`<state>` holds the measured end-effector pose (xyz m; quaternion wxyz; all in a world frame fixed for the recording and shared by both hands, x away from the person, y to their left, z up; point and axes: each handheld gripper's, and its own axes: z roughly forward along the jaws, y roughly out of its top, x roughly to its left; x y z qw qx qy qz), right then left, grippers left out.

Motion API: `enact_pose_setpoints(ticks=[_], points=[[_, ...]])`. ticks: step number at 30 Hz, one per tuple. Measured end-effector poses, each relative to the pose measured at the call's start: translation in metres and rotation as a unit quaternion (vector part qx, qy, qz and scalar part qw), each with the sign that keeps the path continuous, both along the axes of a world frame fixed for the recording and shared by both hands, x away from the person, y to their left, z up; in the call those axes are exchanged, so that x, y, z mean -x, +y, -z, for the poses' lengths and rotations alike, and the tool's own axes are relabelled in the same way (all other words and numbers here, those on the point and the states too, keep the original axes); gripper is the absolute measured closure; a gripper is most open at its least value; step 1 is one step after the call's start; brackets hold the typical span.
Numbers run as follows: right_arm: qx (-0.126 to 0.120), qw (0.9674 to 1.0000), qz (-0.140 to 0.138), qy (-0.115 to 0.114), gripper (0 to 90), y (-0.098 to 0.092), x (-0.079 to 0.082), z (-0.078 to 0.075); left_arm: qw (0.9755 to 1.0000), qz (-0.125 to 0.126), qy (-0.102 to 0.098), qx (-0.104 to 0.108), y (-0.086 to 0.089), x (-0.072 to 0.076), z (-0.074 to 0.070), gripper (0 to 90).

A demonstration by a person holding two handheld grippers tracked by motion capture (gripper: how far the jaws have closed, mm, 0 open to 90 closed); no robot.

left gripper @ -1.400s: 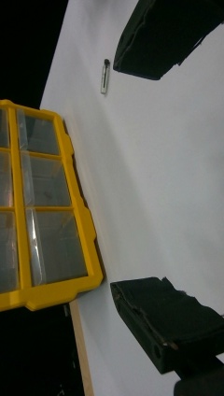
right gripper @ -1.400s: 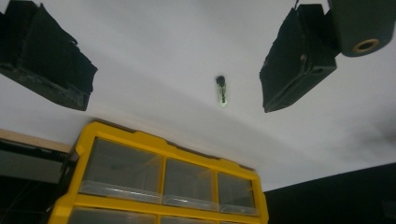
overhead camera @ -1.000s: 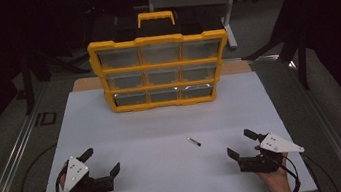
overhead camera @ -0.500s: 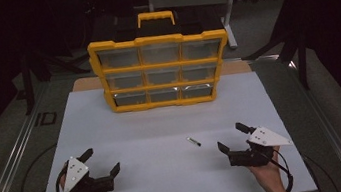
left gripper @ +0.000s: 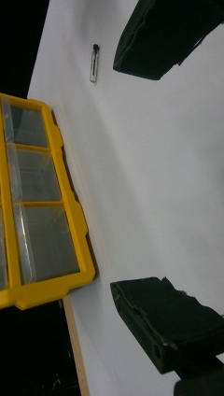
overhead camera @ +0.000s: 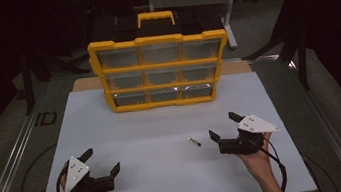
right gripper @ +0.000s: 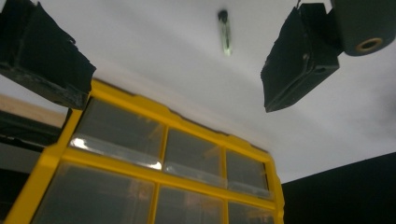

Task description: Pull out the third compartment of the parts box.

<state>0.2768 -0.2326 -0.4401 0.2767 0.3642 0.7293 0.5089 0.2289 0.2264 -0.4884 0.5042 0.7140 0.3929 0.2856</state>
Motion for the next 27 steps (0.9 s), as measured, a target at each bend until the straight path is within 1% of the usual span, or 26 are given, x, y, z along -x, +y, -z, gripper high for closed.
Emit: enact_pose_setpoints(ticks=[3, 6, 11, 14, 20, 24, 27], points=[[0.012, 0.9999, 0.003, -0.008, 8.8, 0.007, -0.005, -0.005, 1.0, -0.003, 0.0, 0.001, 0.001, 0.0, 0.0, 0.2], [0.017, 0.9997, 0.012, -0.009, 8.8, 0.013, -0.012, -0.01, 1.0, -0.004, -0.001, 0.005, 0.001, 0.0, 0.0, 0.2], [0.024, 0.9995, 0.011, -0.015, 8.8, 0.022, -0.022, -0.019, 1.0, -0.005, 0.0, 0.004, 0.002, 0.0, 0.0, 0.2], [0.035, 0.9991, 0.015, -0.019, 8.0, 0.027, -0.027, -0.022, 1.0, -0.005, -0.001, 0.005, 0.002, 0.0, -0.001, 0.2], [0.05, 0.9983, 0.021, -0.021, 8.0, 0.034, -0.035, -0.025, 1.0, -0.006, -0.001, 0.005, 0.002, 0.0, 0.0, 0.2], [0.063, 0.9974, 0.027, -0.021, 8.0, 0.039, -0.041, -0.03, 1.0, -0.007, 0.0, 0.005, 0.002, 0.0, 0.0, 0.2], [0.067, 0.9971, 0.028, -0.024, 8.0, 0.043, -0.047, -0.035, 1.0, -0.008, 0.0, 0.005, 0.002, -0.001, 0.0, 0.2]])
